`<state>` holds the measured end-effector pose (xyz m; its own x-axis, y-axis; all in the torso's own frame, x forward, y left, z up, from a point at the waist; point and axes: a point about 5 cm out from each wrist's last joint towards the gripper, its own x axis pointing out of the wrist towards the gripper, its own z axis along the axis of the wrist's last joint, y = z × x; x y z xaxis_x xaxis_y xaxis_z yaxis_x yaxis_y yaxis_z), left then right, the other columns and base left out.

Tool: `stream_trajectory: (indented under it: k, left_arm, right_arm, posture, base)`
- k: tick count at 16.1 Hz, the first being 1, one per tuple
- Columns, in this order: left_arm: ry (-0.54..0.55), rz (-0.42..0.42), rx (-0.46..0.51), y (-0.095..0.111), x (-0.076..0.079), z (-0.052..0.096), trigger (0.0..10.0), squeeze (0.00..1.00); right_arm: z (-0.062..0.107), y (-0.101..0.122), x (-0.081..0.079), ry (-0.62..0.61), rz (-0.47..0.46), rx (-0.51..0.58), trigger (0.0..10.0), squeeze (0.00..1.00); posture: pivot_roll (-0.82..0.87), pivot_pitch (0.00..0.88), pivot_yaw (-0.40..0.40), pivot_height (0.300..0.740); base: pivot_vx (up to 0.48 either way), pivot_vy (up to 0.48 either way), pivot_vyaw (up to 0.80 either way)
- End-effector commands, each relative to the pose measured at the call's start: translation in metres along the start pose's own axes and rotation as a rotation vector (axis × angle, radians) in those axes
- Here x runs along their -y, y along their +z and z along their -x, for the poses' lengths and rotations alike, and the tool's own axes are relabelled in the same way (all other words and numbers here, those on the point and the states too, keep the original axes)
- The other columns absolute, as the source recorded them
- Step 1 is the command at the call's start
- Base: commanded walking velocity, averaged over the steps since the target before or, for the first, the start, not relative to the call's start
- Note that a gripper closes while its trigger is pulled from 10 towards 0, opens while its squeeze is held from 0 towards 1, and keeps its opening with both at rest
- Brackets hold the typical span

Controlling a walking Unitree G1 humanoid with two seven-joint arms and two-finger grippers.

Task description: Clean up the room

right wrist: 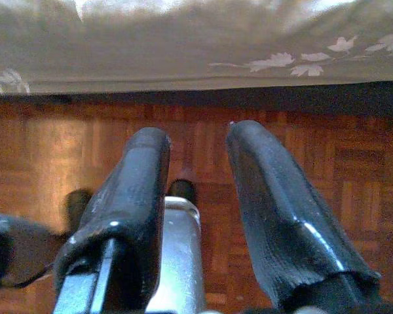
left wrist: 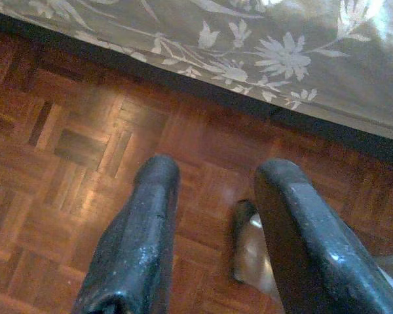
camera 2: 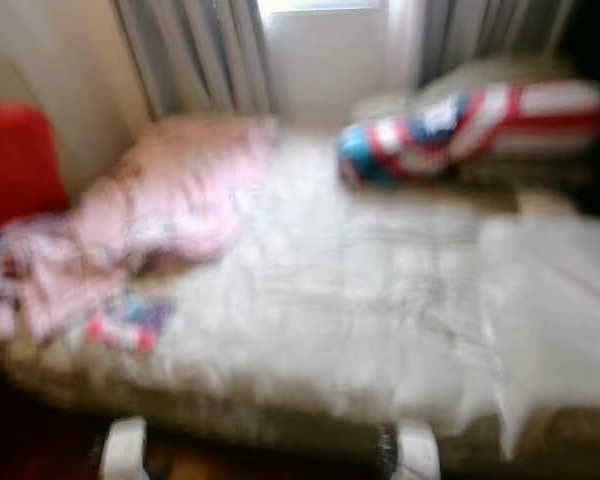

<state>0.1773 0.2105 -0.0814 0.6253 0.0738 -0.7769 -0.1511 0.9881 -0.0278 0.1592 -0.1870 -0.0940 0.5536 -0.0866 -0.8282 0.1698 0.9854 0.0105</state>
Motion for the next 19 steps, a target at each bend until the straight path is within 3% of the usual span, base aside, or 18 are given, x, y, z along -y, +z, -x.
stream_trajectory:
  k: [1, 19]
  left_arm:
    - [0.025, -0.013, 0.003, 0.0027, -0.0092, 0.0006, 10.0, 0.0]
    - [0.022, 0.005, 0.004, 0.003, -0.0072, 0.0002, 10.0, 0.0]
  right_arm:
    - [-0.002, 0.0084, -0.0102, 0.026, -0.001, 0.024, 10.0, 0.0]
    - [-0.0019, 0.0074, -0.0089, 0.032, 0.016, 0.016, 10.0, 0.0]
  posture:
    - [0.01, 0.015, 0.026, 0.74]
    - [0.02, 0.021, 0.016, 0.74]
  base:
    - [0.0, 0.48, 0.0]
    - [0.0, 0.48, 0.0]
